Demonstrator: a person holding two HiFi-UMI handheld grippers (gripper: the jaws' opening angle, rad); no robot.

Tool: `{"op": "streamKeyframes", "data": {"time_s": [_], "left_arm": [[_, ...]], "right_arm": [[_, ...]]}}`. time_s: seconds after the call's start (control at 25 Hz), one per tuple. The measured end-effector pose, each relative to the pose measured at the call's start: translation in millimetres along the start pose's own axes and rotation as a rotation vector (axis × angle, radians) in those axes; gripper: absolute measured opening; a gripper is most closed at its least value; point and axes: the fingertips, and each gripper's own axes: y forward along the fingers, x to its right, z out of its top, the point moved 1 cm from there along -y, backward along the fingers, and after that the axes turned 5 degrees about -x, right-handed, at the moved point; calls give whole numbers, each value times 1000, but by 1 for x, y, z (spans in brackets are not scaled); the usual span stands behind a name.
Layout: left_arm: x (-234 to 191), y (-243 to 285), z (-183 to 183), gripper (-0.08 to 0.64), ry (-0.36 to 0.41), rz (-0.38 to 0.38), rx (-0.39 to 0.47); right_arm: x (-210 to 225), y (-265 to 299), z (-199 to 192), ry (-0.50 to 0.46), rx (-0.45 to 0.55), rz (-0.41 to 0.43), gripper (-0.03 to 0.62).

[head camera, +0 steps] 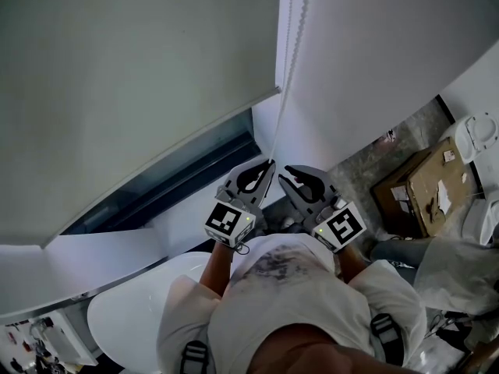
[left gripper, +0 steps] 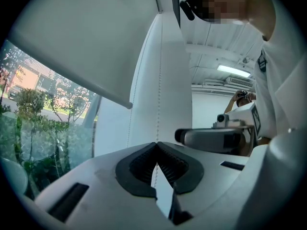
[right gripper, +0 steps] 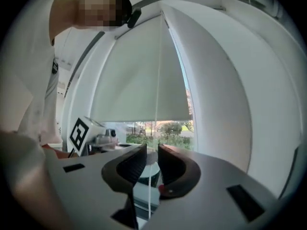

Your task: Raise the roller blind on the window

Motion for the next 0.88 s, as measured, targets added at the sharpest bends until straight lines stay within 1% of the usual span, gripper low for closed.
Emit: {"op": "streamKeyframes", "data": {"time_s": [0.16,0.4,0.52,0.68,0.84,0.88], "left_arm": [[1,2,1,8,7,-1,1],[0,5,-2,8,13,-10,1],[1,7,-5,8,20,-17,-6],[2,7,-3,8,30,-18,7],[3,8,-1,8,14,-13,4],[4,8,-1,8,7,-13,0]], "right_arm": [[2,-8,51,-6,67,-6,127],[11,4,125,-64,122,-7,138],[20,10,147,-68,125,-10,138],[27,15,169,-57,121,-27,137],[28,21,182,-37,114,-12,134],[28,21,184,-39,114,-13,107]]}}
